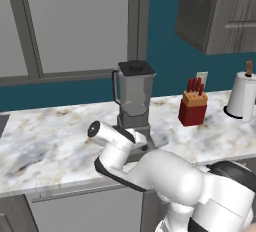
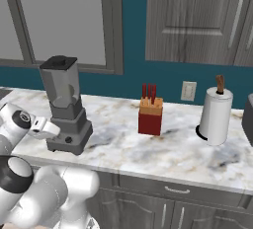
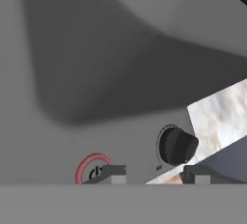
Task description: Open the blender lid, put the pear in the blender, close the lid, and start the blender.
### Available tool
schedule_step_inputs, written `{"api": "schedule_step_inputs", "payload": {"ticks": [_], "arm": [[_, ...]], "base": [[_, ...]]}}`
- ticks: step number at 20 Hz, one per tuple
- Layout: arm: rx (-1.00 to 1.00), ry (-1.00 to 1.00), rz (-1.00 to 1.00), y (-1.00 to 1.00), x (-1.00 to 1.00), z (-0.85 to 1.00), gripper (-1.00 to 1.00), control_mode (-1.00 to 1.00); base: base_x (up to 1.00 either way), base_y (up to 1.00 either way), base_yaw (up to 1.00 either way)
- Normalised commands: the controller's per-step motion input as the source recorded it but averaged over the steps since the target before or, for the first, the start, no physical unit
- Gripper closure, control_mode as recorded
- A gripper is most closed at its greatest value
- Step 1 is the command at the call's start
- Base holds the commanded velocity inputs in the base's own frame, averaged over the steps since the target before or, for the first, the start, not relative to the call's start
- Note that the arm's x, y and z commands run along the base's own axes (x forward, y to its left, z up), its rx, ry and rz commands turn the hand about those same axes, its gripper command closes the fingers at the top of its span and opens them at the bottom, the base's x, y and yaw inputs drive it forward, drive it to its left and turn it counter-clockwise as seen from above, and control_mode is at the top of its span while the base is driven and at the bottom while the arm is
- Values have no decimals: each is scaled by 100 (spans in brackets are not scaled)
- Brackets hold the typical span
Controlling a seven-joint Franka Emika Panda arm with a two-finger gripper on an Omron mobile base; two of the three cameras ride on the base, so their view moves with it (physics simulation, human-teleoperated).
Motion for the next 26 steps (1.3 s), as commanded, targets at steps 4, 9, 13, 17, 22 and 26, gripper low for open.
{"api": "schedule_step_inputs", "payload": {"ticks": [4, 9, 13, 17, 22, 26], "arm": [[0, 0, 0, 0, 4, -42, -100, -100], [0, 0, 0, 0, -5, -5, -100, -100], [0, -2, 0, -3, -25, 10, -100, -100], [0, -5, 0, -14, -35, 45, -100, -100], [0, -7, -1, -18, -30, 60, -100, -100], [0, -8, -1, -25, -38, 50, -100, -100]], "base": [[0, 0, 0], [0, 0, 0], [0, 0, 0], [0, 0, 0], [0, 0, 0], [0, 0, 0]]}}
